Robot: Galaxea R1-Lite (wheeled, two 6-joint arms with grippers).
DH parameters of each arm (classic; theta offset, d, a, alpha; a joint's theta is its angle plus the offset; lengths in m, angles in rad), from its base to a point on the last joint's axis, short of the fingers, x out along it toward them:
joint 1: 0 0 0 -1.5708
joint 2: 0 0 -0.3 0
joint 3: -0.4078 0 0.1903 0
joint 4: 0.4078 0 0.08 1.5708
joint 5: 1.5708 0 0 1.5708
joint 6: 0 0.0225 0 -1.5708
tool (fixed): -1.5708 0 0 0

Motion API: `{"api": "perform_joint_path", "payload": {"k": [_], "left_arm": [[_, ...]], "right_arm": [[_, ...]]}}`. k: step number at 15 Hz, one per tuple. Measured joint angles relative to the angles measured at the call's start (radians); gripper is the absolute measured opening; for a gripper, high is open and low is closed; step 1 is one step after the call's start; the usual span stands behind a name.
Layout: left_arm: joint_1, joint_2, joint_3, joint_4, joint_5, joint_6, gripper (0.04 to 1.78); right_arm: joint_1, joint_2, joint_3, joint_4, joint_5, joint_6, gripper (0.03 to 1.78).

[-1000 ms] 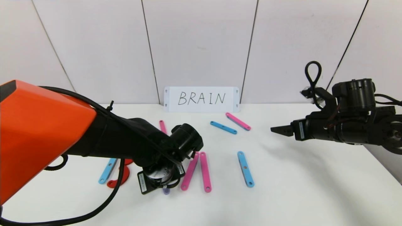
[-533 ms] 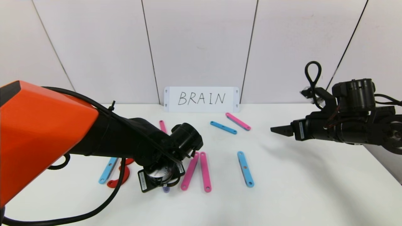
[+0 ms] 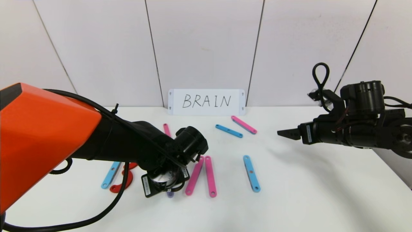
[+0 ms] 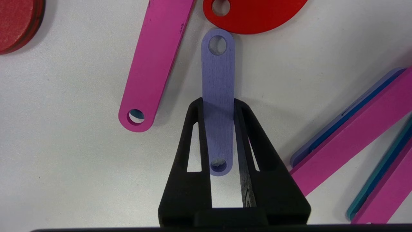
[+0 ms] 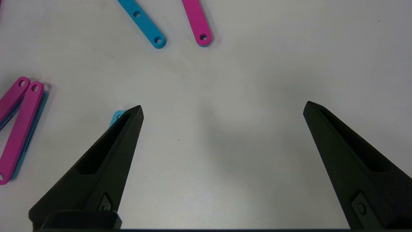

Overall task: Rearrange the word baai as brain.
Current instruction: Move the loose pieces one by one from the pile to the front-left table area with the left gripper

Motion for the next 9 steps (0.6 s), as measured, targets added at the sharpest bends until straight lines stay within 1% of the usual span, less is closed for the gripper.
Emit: {"api": "perform_joint_path", "payload": {"k": [9], "left_arm": [[-0.002,-0.003,-0.003,0.001,0.0,0.0,0.29]], "right_arm": [[0.001,0.004,0.001,-0.001,-0.001,0.0,1.74]]}}
